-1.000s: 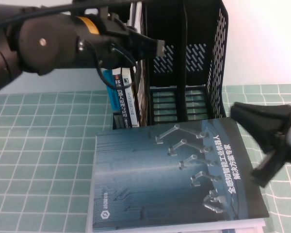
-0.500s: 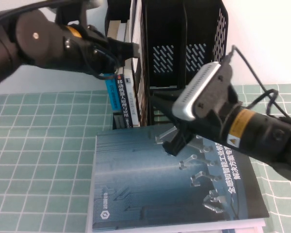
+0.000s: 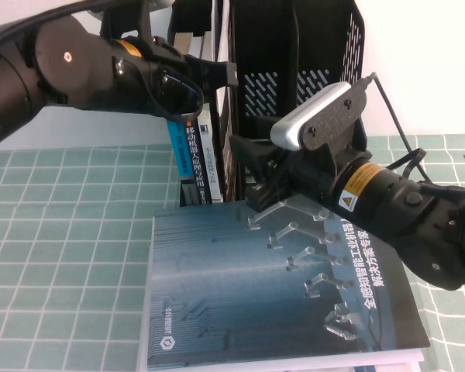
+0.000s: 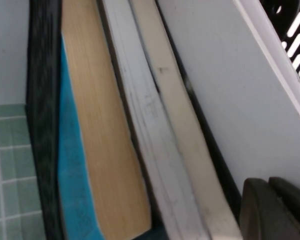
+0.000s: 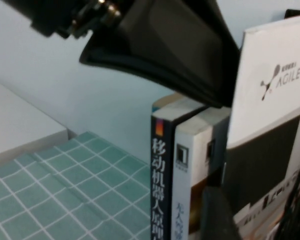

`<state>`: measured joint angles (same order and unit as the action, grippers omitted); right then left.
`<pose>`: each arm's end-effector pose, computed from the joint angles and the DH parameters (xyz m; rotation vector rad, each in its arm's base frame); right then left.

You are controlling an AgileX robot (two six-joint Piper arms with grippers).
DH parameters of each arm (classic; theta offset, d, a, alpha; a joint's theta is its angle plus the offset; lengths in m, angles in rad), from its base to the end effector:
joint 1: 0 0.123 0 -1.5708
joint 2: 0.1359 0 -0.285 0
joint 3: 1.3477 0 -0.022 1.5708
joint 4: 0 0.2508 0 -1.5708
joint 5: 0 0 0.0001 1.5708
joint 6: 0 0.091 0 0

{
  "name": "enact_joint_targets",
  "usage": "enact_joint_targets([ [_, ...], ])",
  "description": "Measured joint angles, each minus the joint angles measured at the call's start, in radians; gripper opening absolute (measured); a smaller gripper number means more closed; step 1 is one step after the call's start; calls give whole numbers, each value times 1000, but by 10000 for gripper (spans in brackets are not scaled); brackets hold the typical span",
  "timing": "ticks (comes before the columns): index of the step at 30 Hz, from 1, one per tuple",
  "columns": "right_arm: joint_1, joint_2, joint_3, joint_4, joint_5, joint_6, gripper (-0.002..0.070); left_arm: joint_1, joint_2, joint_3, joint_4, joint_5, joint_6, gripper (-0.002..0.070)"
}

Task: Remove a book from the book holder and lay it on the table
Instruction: Hold the bookshelf, then pick up the right side book from the book shelf

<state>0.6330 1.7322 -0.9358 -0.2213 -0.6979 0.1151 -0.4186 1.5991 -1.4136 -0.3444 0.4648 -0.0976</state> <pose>0.2974 0.2341 0.2467 -0.6518 1.4858 0.5601 0.3374 -0.1652 0.3552 0.1053 2.1698 -0.6454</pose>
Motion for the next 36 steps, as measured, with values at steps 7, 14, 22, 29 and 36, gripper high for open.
enact_joint_targets([
  [7, 4, 64, -30, 32, -53, -2, 376, 0, 1, 0, -113, -4, 68, -3],
  [14, 4, 111, -51, 109, -106, -2, 376, 0, 2, 0, -222, -4, 172, -3],
  [22, 4, 202, -115, 139, -110, -6, 305, 0, 2, 0, -236, -4, 195, -3],
  [29, 7, 227, -120, 264, -169, -30, 31, 0, 2, 0, -236, 18, 198, -3],
  [36, 12, 231, -100, 260, -331, -25, 17, 0, -18, -13, -240, 163, 222, -3],
])
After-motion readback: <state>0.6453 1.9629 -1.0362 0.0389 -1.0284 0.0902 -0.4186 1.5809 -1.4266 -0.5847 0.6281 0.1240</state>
